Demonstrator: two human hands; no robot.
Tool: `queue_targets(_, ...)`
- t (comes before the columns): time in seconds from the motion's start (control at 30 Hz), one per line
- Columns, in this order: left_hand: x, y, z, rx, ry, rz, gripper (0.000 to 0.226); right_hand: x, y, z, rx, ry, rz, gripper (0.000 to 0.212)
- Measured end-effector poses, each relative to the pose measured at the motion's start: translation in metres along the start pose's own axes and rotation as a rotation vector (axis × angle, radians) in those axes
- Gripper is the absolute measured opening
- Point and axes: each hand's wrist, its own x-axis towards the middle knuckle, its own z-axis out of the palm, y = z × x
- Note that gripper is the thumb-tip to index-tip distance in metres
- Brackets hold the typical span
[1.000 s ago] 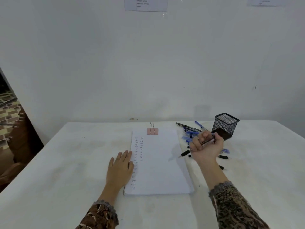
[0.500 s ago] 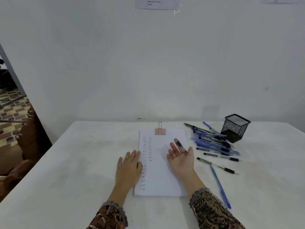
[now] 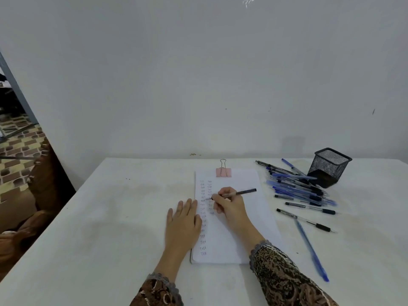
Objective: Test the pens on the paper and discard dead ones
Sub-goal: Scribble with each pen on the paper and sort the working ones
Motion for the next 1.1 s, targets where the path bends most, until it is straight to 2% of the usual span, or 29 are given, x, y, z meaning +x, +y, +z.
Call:
queue_targets(0.1, 0.000, 0.000, 0.000, 0.001, -0.002, 0.001, 0.051, -0.003, 0.007, 0.005, -0.251, 0.052, -0.094, 0.042)
queue_targets(0.2, -0.001, -0.001, 0.000, -0.003, -0.004, 0.006, 0.051, -0.006, 0.011, 0.009, -0.349, 0.140, -0.169, 0.053)
queue_targets(0.5, 0.002, -0.006, -0.001, -0.007, -0.032, 0.028, 0.050, -0.010, 0.010, 0.014, -0.453, 0.079, -0.191, 0.049)
queue_targets(0.67, 0.002, -0.007, -0.001, -0.004, -0.034, 0.035, 0.050, -0.011, 0.009, 0.015, -0.460, 0.121, -0.209, 0.049)
queue_targets(0.8, 0.001, -0.007, -0.001, -0.007, -0.033, 0.036, 0.050, -0.010, 0.007, 0.014, -0.498, 0.071, -0.195, 0.049)
queue_targets(0.93, 0.001, -0.007, -0.001, -0.011, -0.027, 0.038, 0.050, -0.011, 0.009, 0.011, -0.476, 0.141, -0.209, 0.050)
queue_targets(1.1, 0.001, -0.007, -0.001, -0.028, -0.032, 0.035, 0.050, -0.011, 0.008, 0.013, -0.498, 0.137, -0.222, 0.049)
